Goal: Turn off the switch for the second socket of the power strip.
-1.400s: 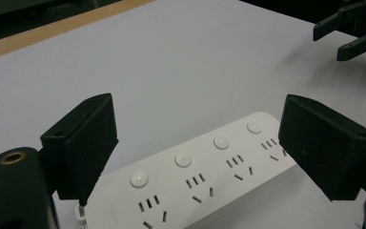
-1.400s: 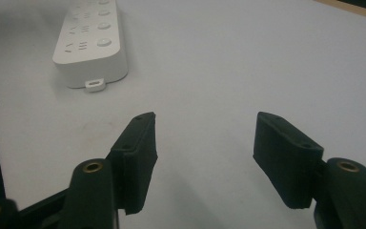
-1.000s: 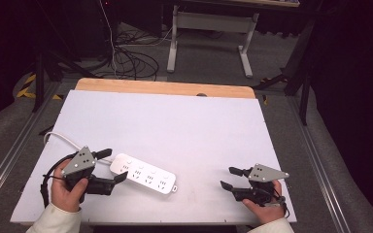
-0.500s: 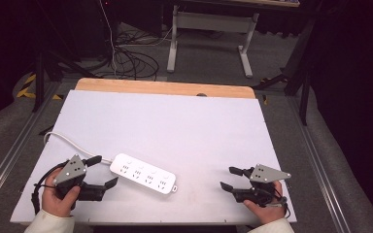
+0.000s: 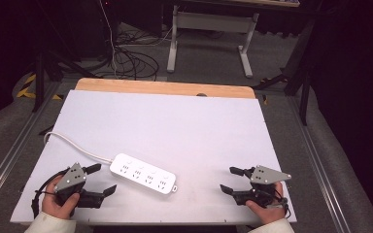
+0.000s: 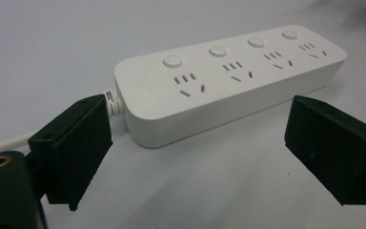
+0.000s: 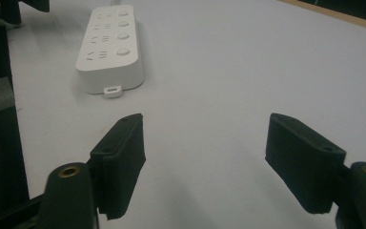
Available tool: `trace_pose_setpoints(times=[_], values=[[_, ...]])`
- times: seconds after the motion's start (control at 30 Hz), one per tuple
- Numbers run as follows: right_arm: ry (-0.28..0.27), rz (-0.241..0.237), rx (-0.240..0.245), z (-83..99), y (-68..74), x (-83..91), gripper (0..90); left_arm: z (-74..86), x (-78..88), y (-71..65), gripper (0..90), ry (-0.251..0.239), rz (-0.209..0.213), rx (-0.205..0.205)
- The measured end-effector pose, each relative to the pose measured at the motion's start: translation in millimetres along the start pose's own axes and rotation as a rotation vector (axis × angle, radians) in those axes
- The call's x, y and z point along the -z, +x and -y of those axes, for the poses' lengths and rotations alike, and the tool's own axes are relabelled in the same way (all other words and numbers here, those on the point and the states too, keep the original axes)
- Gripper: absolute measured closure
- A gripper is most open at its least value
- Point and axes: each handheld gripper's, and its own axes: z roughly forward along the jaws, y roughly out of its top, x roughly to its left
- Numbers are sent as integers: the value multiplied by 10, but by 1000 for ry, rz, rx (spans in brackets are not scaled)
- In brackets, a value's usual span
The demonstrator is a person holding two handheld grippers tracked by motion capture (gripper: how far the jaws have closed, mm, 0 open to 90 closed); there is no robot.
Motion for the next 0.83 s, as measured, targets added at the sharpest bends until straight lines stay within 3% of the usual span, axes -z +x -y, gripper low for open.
trace_pose_setpoints(times=[0.17,0.33,0.83], values=[[1,-6,5,1,3,1,290,15,46,-32,96,-11,15,10],[5,-9,4,2,3,0,277,-10,35,-13,95,-32,-11,25],[7,-9,4,1,-4,-8,277,-45,64,-43,95,-24,-36,7]])
